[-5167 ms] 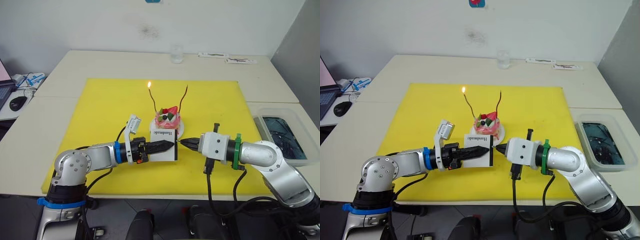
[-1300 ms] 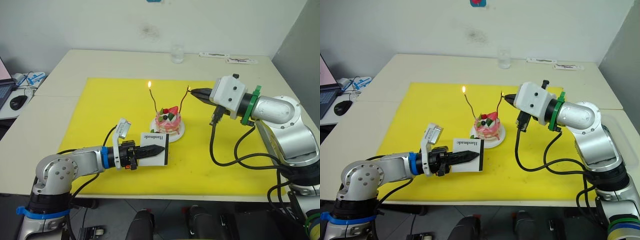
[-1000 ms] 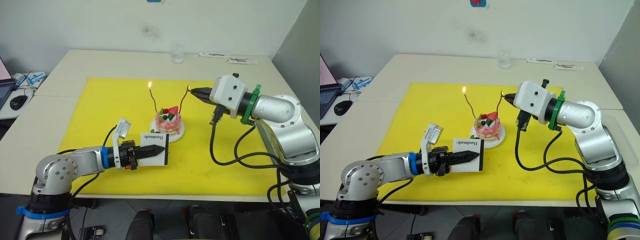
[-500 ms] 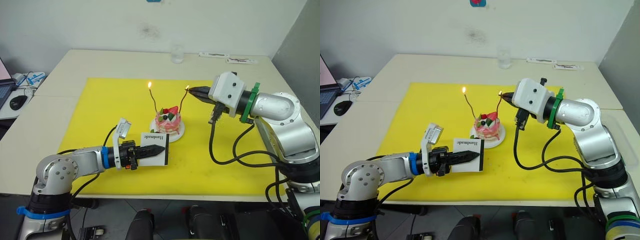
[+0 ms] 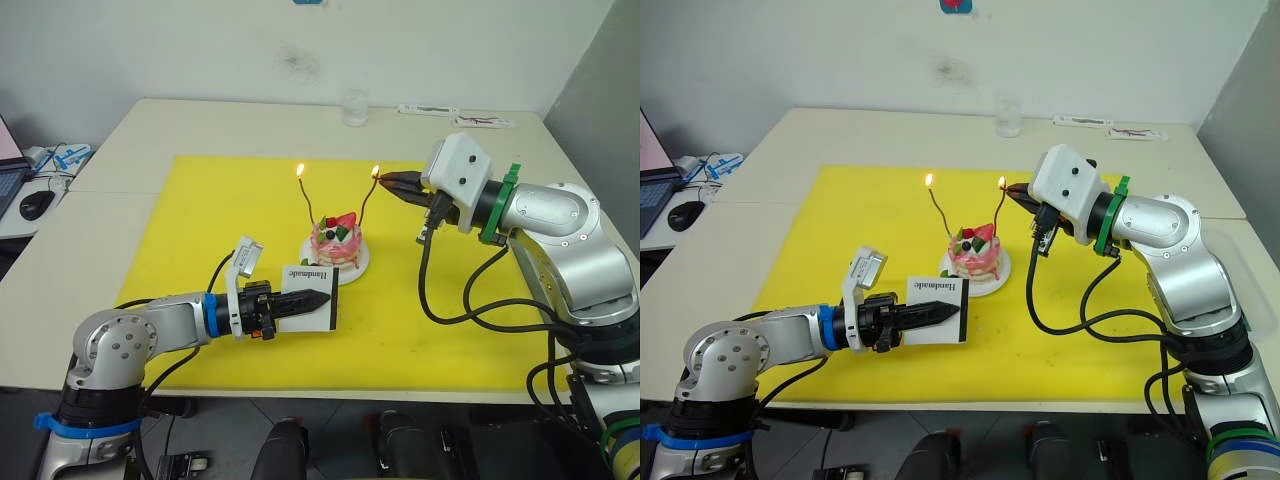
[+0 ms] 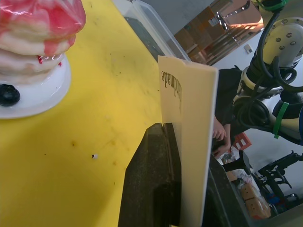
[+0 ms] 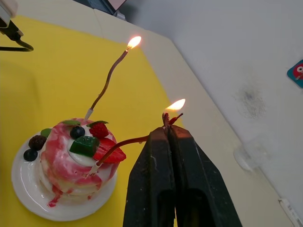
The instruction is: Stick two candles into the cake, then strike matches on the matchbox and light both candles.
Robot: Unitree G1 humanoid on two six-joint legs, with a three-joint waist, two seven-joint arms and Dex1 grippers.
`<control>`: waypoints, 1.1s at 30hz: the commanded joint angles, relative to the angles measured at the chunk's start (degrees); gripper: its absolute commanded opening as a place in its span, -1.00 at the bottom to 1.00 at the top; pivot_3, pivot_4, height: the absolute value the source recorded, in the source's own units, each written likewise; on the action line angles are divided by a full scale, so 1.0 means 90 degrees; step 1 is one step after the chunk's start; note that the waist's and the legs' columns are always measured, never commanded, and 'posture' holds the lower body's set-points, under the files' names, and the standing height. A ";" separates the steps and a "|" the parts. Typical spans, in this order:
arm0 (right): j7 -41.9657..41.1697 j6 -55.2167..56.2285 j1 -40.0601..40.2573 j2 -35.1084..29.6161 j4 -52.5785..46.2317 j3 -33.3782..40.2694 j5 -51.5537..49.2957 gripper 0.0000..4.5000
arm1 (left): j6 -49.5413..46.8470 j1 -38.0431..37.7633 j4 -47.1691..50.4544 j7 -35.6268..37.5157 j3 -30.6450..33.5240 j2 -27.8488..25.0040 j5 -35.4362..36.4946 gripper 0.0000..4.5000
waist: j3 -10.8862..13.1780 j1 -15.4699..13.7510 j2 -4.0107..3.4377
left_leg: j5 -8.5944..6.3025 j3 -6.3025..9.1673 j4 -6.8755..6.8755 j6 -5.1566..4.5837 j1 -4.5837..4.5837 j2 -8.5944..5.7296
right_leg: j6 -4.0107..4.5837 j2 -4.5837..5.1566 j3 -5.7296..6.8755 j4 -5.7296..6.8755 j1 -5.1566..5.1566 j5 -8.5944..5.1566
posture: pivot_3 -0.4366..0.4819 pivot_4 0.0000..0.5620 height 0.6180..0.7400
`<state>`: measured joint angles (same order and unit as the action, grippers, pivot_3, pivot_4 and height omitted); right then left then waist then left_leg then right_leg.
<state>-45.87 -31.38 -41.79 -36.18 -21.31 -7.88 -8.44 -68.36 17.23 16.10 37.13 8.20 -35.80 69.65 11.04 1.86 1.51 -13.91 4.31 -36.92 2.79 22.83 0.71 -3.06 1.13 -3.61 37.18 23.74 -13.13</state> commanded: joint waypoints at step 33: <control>0.0074 -0.0705 0.0099 -0.0170 -0.0802 0.0503 -0.0943 -0.98 | 0.0047 0.0060 0.0142 0.0038 0.0073 0.0021 0.0111 -1.00 | 0.0000 -0.0001 0.0000 | 0.0000 0.0000 0.0001 0.0000 0.0002 0.0000 | -0.0022 0.0000 -0.0001 -0.0002 0.0001 -0.0013 | -0.05 -0.47 1.00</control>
<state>-44.59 -37.44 -41.11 -36.51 -25.50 -5.72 -15.34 -68.36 17.24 16.10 37.02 8.20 -35.78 69.68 11.04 1.86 1.51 -13.91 4.31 -36.92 2.79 22.85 0.71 -3.25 1.13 -3.61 37.16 23.75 -13.26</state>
